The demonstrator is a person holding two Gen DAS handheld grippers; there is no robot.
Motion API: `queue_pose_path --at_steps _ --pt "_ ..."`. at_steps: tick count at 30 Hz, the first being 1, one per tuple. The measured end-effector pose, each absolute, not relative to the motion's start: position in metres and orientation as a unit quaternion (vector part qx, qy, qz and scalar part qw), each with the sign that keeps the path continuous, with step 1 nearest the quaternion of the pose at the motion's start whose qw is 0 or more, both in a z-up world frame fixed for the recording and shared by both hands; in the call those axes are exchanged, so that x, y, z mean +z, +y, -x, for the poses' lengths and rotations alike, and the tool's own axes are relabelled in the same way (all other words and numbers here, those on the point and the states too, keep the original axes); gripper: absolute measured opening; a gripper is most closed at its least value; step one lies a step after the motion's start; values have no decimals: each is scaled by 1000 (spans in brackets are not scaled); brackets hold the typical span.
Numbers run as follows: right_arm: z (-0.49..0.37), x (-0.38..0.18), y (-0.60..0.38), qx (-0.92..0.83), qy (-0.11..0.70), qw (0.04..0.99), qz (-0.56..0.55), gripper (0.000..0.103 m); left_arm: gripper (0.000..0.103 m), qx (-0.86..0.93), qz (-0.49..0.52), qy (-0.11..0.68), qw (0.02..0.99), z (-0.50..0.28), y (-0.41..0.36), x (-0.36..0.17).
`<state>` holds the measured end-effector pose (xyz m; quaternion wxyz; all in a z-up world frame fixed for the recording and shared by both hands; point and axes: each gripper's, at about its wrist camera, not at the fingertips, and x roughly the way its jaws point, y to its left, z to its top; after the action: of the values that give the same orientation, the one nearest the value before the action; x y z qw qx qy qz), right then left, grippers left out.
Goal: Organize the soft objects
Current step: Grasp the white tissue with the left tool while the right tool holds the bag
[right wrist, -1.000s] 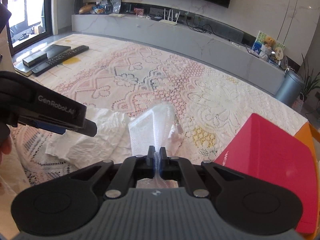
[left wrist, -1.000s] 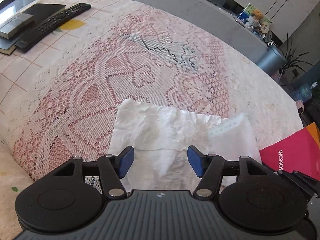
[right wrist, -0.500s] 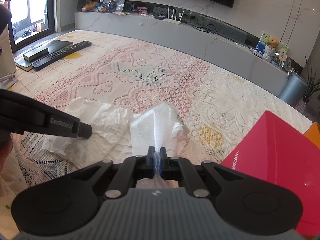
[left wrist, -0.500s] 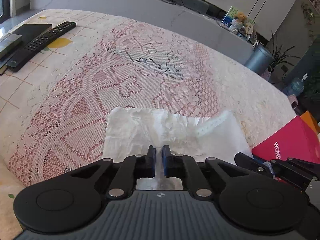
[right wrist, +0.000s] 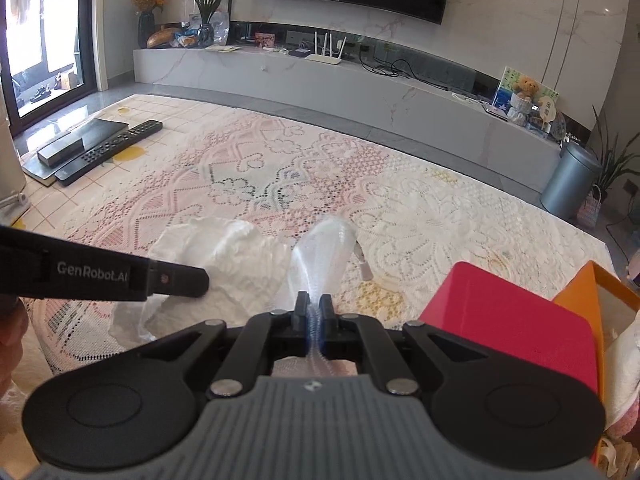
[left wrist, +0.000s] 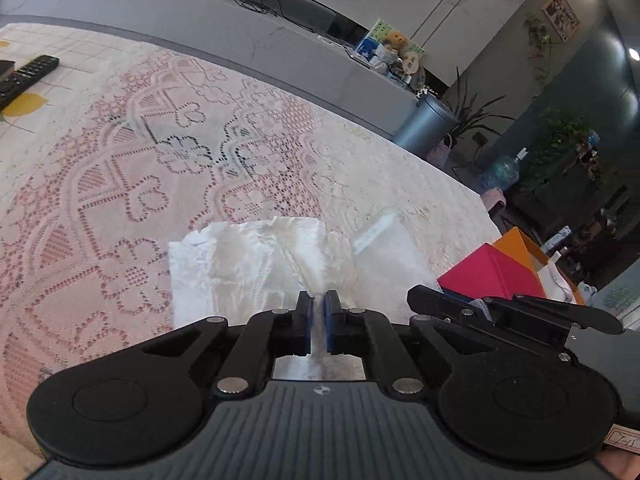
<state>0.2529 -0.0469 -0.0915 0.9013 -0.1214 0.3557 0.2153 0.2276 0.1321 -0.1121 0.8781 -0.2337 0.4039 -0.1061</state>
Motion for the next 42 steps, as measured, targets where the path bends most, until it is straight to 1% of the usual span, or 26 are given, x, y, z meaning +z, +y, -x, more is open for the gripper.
queue_pose_path --at_steps 5,8,11,12,13,14,15,16,18,21,23,25,32,36,39,42 --pt "-259 -93 -50 215 359 901 118 1 6 -119 248 438 856 -244 128 -136" --pt "-261 -95 -48 218 360 899 117 1 7 -108 237 467 845 -250 125 -148" --pt "-262 -96 -48 222 360 899 114 1 12 -101 234 471 845 -248 126 -150" --pt "-262 -96 -49 223 360 899 113 1 17 -98 226 464 851 -245 125 -145" --pt "-262 -96 -50 224 359 899 111 1 32 -96 217 457 857 -242 125 -140" --pt "-262 -96 -50 225 359 899 110 1 41 -92 211 450 863 -239 125 -135" --pt "-261 -96 -51 226 359 899 109 1 59 -87 210 441 868 -235 126 -131" --pt "-260 -96 -51 228 358 899 108 1 67 -82 211 433 872 -230 128 -126" --pt "-258 -96 -50 234 356 898 108 1 71 -67 211 415 883 -220 135 -116" --pt "-253 -97 -45 248 351 896 111 1 83 -21 205 398 894 -210 146 -107" --pt "-251 -100 -40 254 353 893 116 1 84 14 193 410 891 -211 153 -110" --pt "-249 -106 -33 256 357 890 121 1 84 30 210 427 879 -214 159 -117" --pt "-252 -126 -24 252 371 883 139 1 84 2 225 457 861 -228 154 -140" --pt "-252 -131 -20 257 371 880 146 1 83 -33 228 452 862 -229 144 -142" --pt "-251 -133 -18 261 372 878 149 1 81 -57 231 454 859 -231 136 -144" --pt "-249 -134 -16 261 372 877 155 1 73 -58 212 456 862 -236 127 -145"
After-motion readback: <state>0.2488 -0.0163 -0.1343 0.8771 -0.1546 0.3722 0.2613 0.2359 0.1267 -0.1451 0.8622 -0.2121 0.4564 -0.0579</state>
